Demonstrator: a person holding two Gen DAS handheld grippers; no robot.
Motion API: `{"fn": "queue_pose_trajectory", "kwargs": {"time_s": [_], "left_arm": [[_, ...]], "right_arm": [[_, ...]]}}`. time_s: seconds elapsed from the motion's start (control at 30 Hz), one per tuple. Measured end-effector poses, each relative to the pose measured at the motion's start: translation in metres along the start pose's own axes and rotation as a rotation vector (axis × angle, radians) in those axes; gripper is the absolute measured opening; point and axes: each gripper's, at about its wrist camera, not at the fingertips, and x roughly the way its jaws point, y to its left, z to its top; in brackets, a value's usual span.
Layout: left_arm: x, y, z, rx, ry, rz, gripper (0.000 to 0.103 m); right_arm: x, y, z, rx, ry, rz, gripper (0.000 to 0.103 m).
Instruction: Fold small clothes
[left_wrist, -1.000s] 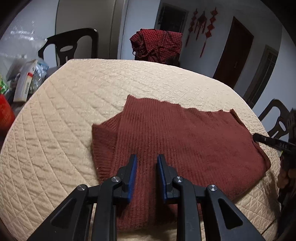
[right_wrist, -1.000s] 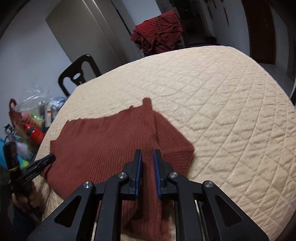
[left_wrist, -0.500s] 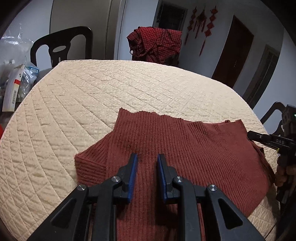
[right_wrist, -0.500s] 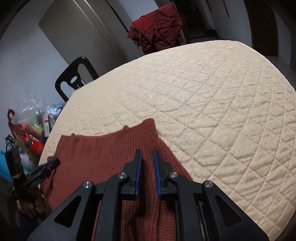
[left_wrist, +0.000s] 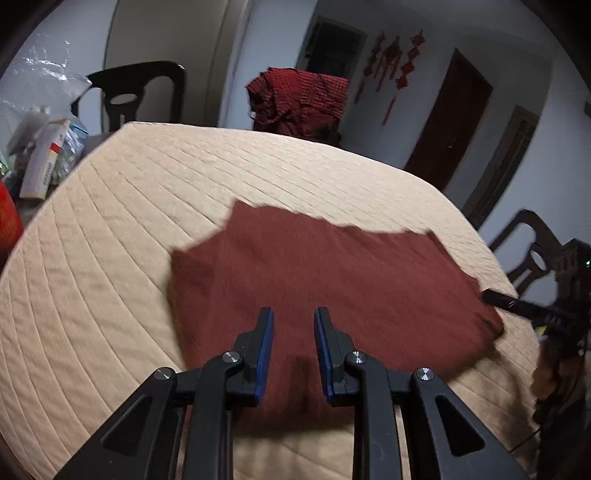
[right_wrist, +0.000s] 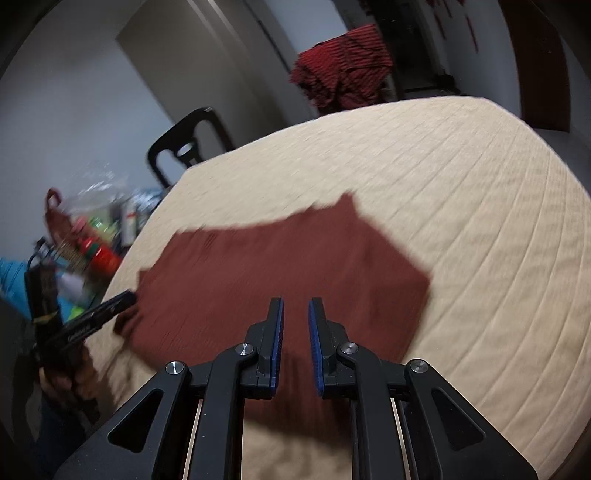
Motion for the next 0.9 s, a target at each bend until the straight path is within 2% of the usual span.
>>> {"fn": "queue_pose_trajectory", "kwargs": {"time_s": [0.2,0.27,0.37,0.6,0.67,0.73,0.8,0.9], "left_arm": [[0.005,-0.049,-0.016,0.096,0.025,-0.064,0.025],[0.013,-0.061,-0.021,0.118,0.047,-0.090,0.032],[0.031,-0.070,-0.028,0.153,0.095,-0.060,0.035],[0.019,-0.076,-0.029,0.155,0.062,-0.046,0.035],[0.021,-0.078,-0.031,0.161,0.060,-0.035,0.035],[0.027,-0.073,-0.033,0.146,0.075,-0.001,0.035],[0.023,-0.065,-0.032,0.112,0.068,-0.022,0.035],[0.005,-0.051,-0.029,0.087,0.017,0.021,0.035]], "right_arm": [[0.016,0.043,-0.023,-0.100,0.032,0.029,0.014],[0.025,0.049,-0.027,-0.135,0.053,0.019,0.014],[0.034,0.041,-0.031,-0.121,0.079,-0.007,0.014],[0.010,0.034,-0.034,-0.104,0.018,-0.005,0.014],[0.011,0.025,-0.035,-0.077,0.018,-0.028,0.014],[0.007,0.011,-0.036,-0.038,0.018,-0.042,0.014],[0.000,-0.002,-0.036,-0.003,0.005,-0.046,0.014],[-0.015,-0.018,-0.038,0.041,-0.024,-0.066,0.014]]}}
